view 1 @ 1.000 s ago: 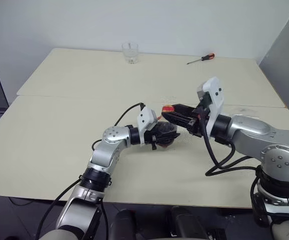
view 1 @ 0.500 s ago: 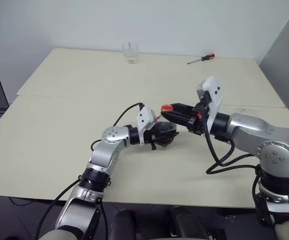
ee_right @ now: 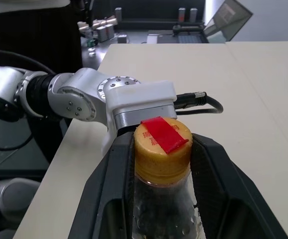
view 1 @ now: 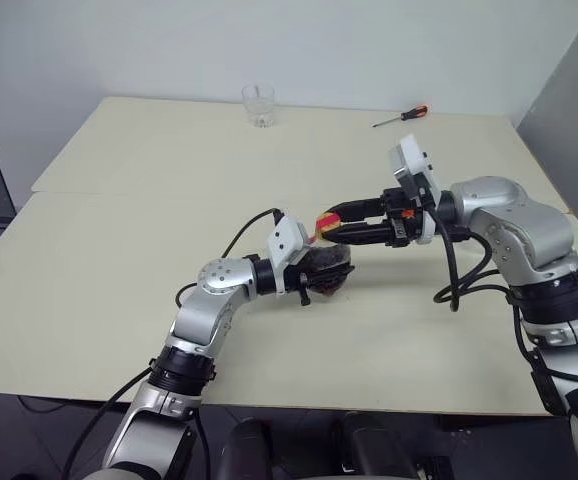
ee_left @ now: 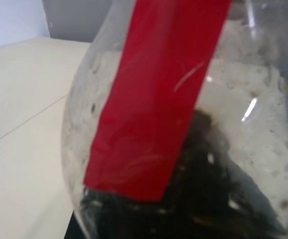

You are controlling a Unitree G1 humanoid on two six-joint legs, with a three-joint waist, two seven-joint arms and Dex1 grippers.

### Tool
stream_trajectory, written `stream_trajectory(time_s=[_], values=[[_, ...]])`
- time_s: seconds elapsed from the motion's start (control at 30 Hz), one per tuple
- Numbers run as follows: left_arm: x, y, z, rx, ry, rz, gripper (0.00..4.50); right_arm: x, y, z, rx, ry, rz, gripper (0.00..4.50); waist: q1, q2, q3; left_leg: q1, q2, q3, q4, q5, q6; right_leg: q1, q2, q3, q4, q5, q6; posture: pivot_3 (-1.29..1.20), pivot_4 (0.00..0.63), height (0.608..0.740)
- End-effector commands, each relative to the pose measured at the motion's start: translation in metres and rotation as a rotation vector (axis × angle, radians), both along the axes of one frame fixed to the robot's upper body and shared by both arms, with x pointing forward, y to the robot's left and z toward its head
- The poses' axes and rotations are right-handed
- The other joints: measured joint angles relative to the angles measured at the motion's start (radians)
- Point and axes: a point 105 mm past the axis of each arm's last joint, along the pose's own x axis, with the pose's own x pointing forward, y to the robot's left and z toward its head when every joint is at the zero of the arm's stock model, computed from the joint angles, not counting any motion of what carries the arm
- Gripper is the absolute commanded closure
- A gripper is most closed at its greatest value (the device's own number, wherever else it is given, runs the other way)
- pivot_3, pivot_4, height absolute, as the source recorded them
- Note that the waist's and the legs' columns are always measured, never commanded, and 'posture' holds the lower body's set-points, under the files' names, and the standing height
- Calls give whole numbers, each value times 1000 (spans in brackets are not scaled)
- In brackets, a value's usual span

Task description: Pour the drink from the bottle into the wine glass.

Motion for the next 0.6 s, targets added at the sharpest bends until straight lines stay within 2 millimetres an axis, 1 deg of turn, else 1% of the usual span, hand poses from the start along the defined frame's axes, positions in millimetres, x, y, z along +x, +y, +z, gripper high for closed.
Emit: stream_trajectory(time_s=[0.03, 0.1, 0.17, 0.23, 0.37, 0.4, 0.43, 0.53, 0.6], values=[[-5, -7, 24, -49, -79, -21, 3126, -4, 3, 5, -23, -18, 72, 3214, 2, 0, 0, 0, 0, 0, 0, 0, 0, 0, 0, 0, 0, 1, -2, 0, 150, 740], [-5, -7, 26, -52, -81, -18, 3126, 1, 2, 8, -10, -5, 36, 3214, 2, 0, 0, -1, 0, 0, 1, 0, 0, 0, -1, 0, 0, 2, -3, 0, 150, 740], [-6, -7, 28, -56, -82, -18, 3136, -3, 1, 14, 25, 11, 33, 2476, 2, 0, 0, -1, -1, 1, 2, 0, 0, 0, -2, 0, 0, 2, -3, 0, 150, 740], [-6, -8, 28, -58, -81, -18, 3178, -5, 0, 18, 47, 24, 37, 1899, 2, 1, 1, -1, 0, 1, 3, 0, 0, 0, -2, 0, 0, 2, -3, 0, 150, 740], [-7, -9, 27, -57, -74, -27, 3189, -13, -4, 26, 72, 6, 15, 535, 2, 1, 1, -2, 0, 0, 4, 0, 0, 0, -2, 0, 1, 2, -3, 0, 150, 740], [-7, -9, 27, -57, -74, -28, 3189, -14, -5, 28, 78, 0, 5, 124, 2, 2, 1, -2, 0, 0, 4, 0, 0, 0, -2, 0, 1, 2, -3, 0, 150, 740], [-7, -9, 27, -57, -73, -30, 3190, -14, -8, 31, 87, -10, -20, 0, 2, 2, 1, -2, 0, 0, 5, 0, 0, 0, -2, 0, 1, 2, -3, 0, 150, 740], [-7, -10, 26, -57, -71, -34, 3206, -6, -18, 37, 104, -37, -146, 0, 2, 2, 1, -2, 0, 0, 5, 0, 0, 0, -2, 0, 1, 2, -3, 0, 150, 740], [-7, -11, 26, -58, -71, -34, 3206, 0, -26, 35, 85, -59, -242, 0, 2, 2, 1, -2, -1, 0, 6, 0, 0, 1, -2, 0, 1, 2, -3, 0, 150, 740]])
